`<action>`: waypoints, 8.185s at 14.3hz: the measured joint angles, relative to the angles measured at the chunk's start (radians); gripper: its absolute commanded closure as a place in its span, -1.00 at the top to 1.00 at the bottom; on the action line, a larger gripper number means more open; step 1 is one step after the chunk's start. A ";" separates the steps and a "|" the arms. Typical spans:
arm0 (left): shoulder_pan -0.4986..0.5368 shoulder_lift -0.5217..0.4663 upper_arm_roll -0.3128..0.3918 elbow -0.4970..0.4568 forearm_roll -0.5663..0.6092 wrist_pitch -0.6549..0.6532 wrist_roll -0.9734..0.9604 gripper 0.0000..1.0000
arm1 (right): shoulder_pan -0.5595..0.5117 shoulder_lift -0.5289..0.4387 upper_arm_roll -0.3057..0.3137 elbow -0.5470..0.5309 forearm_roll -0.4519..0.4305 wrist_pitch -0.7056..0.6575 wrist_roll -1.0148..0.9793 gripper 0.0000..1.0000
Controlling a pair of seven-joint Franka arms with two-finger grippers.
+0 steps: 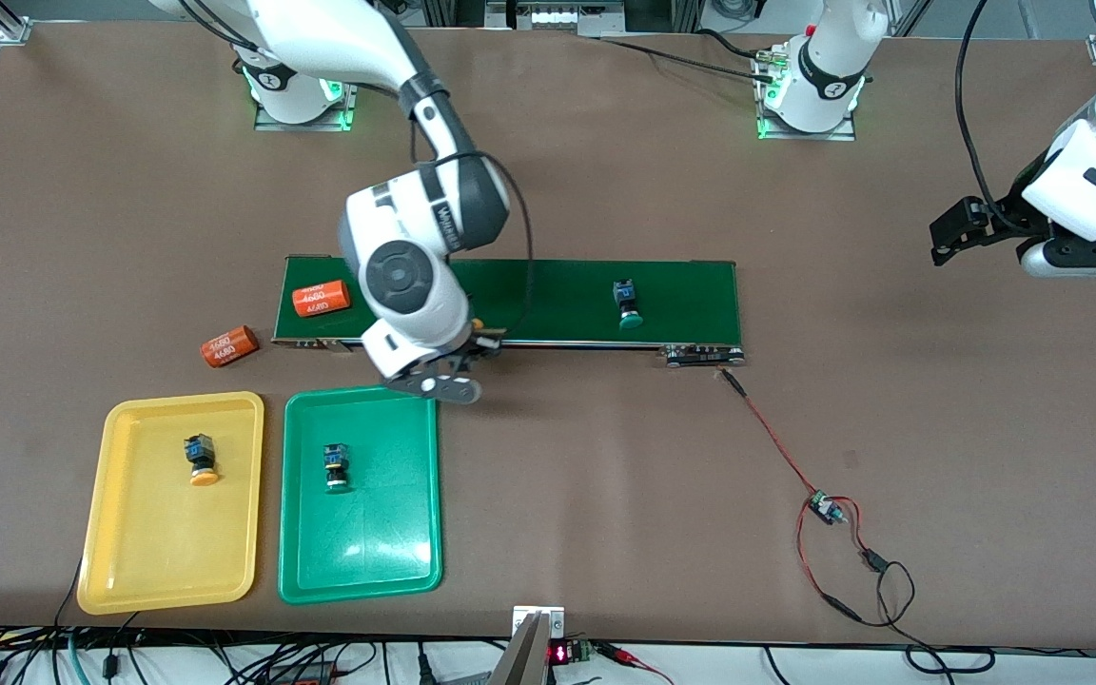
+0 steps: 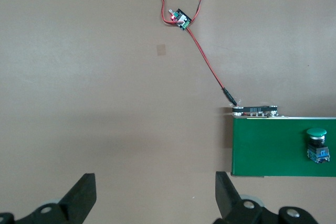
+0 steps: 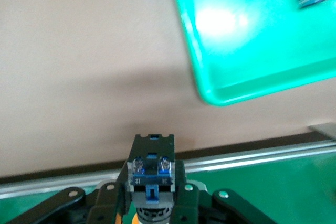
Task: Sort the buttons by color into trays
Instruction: 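Carry the yellow button with the right gripper over the yellow tray, then release the yellow button into the yellow tray with the right gripper, then move the right gripper back to the belt above the green button, then lower the right gripper and grasp the green button on the belt, then carry the green button with the right gripper down into the green tray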
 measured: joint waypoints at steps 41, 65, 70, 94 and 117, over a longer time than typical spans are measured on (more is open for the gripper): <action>-0.002 0.001 -0.001 0.007 0.000 -0.047 0.001 1.00 | -0.734 0.198 0.082 0.081 -0.074 0.216 -1.566 -1.00; -0.001 0.000 -0.001 0.008 0.000 -0.058 0.001 1.00 | -0.570 -0.079 0.126 0.010 -0.101 -0.165 -0.887 1.00; -0.001 0.000 -0.001 0.008 0.000 -0.059 0.001 1.00 | -0.384 -0.157 0.120 -0.085 -0.111 -0.164 -0.579 1.00; -0.007 0.000 -0.005 0.015 0.000 -0.061 0.001 1.00 | 0.089 -0.169 0.117 -0.379 -0.121 0.075 -0.004 0.45; -0.007 0.000 -0.005 0.016 0.000 -0.061 0.001 1.00 | 0.034 -0.254 0.013 -0.241 -0.141 0.029 0.001 -1.00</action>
